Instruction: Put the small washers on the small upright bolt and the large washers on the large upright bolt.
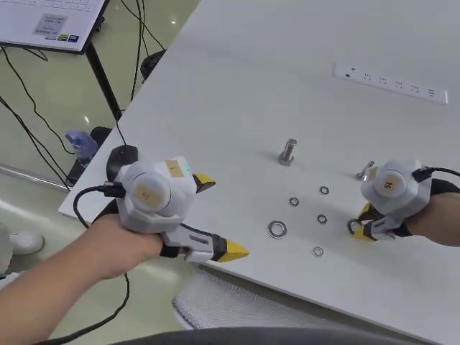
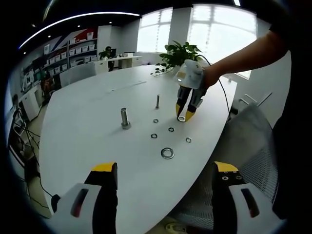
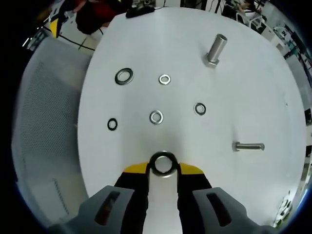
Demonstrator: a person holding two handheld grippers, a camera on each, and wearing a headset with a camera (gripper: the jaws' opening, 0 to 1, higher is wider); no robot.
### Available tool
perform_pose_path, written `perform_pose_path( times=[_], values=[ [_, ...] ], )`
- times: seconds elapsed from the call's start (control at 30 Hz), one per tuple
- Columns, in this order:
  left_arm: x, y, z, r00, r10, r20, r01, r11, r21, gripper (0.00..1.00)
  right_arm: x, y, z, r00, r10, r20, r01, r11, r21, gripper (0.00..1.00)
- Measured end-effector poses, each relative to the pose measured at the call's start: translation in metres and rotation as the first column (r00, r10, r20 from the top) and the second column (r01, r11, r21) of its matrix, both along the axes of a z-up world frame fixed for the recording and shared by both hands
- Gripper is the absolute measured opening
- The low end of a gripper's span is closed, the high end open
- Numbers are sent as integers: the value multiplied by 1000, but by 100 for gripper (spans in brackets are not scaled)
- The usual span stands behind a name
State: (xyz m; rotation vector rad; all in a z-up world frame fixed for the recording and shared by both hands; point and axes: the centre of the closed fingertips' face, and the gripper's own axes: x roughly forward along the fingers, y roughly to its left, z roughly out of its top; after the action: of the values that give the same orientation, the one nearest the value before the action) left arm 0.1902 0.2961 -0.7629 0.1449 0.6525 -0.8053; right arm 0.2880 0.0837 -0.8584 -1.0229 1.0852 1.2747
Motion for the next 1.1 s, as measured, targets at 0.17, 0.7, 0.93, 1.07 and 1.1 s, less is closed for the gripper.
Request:
perform_pose_path(
  times=[0.17,0.7,0.93,1.07,1.1],
  values=[
    [0,2,-1,1000,1,1,-1,1000,8,79,4,3,16,1000,1,-13,-1,1000,4,21],
    [1,5,0,1000,11,8,-11,1000,3,77,27,40,58,1000,16,-18,-15,998,56,21],
    [3,5,1,1000,13,6,-13,1000,1,76,42,58,72,999,46,-7,-45,997,60,21],
    [3,7,3,1000,10,8,-10,1000,4,75,53,72,79,998,61,5,-61,996,67,21],
    [3,7,3,1000,12,7,-12,1000,5,75,54,75,80,998,65,7,-66,995,68,21]
  ],
)
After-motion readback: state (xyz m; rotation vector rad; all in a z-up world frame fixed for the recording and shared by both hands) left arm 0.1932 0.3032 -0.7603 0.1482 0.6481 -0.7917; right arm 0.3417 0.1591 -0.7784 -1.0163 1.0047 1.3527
